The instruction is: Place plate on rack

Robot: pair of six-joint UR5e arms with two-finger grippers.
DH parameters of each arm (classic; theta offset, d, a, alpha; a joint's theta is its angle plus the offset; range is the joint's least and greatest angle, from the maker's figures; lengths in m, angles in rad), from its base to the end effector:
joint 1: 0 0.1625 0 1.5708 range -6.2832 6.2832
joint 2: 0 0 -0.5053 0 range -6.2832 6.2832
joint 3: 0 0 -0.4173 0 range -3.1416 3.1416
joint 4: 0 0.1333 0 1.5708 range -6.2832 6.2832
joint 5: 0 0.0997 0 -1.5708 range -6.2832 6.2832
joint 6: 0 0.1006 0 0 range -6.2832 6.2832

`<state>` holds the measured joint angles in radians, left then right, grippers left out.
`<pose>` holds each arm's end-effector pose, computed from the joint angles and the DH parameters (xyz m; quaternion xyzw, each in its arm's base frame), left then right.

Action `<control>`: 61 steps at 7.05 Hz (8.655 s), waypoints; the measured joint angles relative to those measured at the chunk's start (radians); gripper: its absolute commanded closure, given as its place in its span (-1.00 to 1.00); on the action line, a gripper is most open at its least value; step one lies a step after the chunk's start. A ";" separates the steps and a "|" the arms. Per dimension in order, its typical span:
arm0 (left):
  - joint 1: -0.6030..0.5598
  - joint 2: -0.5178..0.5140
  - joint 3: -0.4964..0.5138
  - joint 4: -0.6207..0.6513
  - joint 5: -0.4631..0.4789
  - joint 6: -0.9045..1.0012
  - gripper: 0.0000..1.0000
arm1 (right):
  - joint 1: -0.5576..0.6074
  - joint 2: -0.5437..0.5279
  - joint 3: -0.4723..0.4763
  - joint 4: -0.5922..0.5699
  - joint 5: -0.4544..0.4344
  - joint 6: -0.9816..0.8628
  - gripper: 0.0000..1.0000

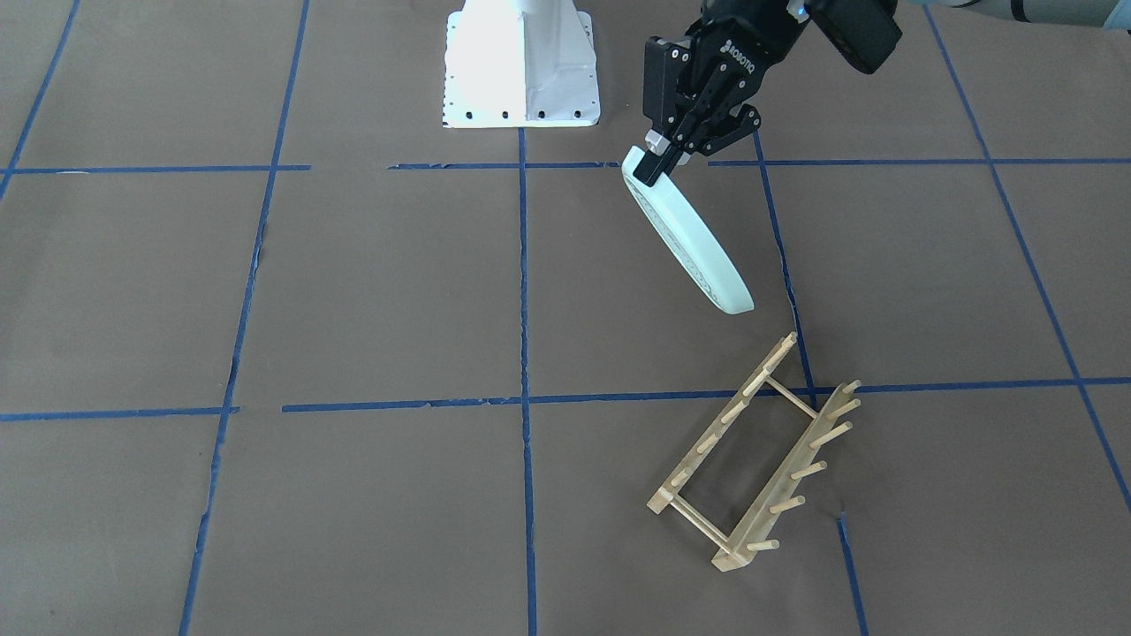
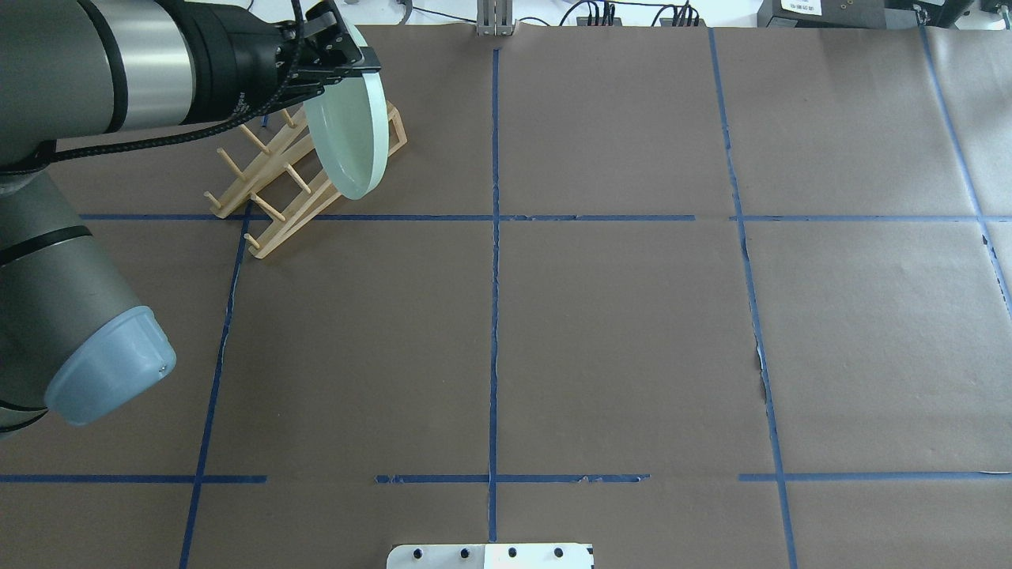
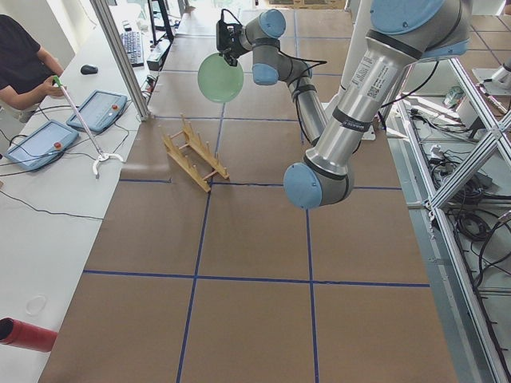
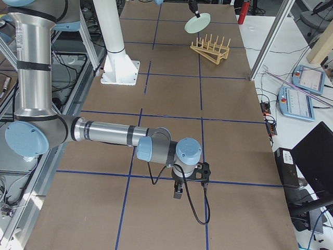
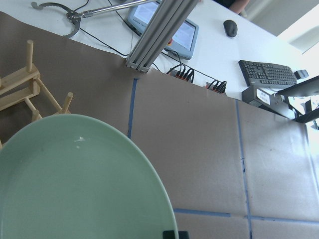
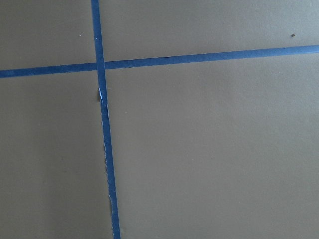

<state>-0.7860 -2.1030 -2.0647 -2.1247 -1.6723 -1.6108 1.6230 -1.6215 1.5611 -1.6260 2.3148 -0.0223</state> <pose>0.3170 -0.4916 0.1404 0.2253 0.6737 -0.2491 0.6583 0.0902 -0.4774 0.7774 -0.0403 -0.3646 0.0349 0.9296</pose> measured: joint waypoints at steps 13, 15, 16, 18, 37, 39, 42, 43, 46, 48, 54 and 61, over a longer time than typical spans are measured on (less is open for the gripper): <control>-0.163 -0.048 0.658 -0.704 0.270 -0.356 1.00 | 0.000 0.000 0.000 0.000 0.000 0.000 -1.00; -0.140 -0.048 0.662 -0.705 0.275 -0.355 1.00 | 0.000 0.000 0.000 0.000 0.000 0.000 -1.00; -0.126 -0.047 0.666 -0.705 0.276 -0.354 1.00 | 0.000 0.000 0.000 0.000 0.000 0.001 -1.00; -0.106 -0.042 0.669 -0.713 0.276 -0.354 1.00 | 0.000 0.000 0.000 0.000 0.000 0.001 -1.00; -0.031 -0.028 0.710 -0.741 0.347 -0.303 -1.00 | 0.000 0.000 0.000 0.000 0.000 0.000 -1.00; -0.040 -0.028 0.709 -0.738 0.345 -0.111 -1.00 | 0.000 0.000 0.000 0.000 0.000 0.000 -1.00; -0.046 0.007 0.673 -0.720 0.342 0.203 -1.00 | 0.000 0.000 0.000 0.000 0.000 0.000 -1.00; -0.049 0.042 0.632 -0.690 0.331 0.305 -1.00 | 0.000 0.000 0.000 0.000 0.000 0.001 -1.00; -0.113 0.171 0.482 -0.556 0.176 0.592 -1.00 | 0.000 -0.001 0.000 0.000 0.000 0.000 -1.00; -0.214 0.222 0.441 -0.433 0.003 0.792 -1.00 | 0.000 0.000 0.000 0.000 0.000 0.000 -1.00; -0.432 0.227 0.436 0.134 -0.412 1.130 -1.00 | 0.000 0.000 0.000 0.000 0.000 0.000 -1.00; -0.716 0.427 0.453 0.522 -0.681 1.511 -1.00 | 0.000 -0.001 0.000 0.000 0.000 0.001 -1.00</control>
<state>-1.5020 -1.6762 -1.6114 -1.6026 -2.3535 -0.1001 1.6229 -1.6221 1.5616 -1.6260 2.3148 -0.0216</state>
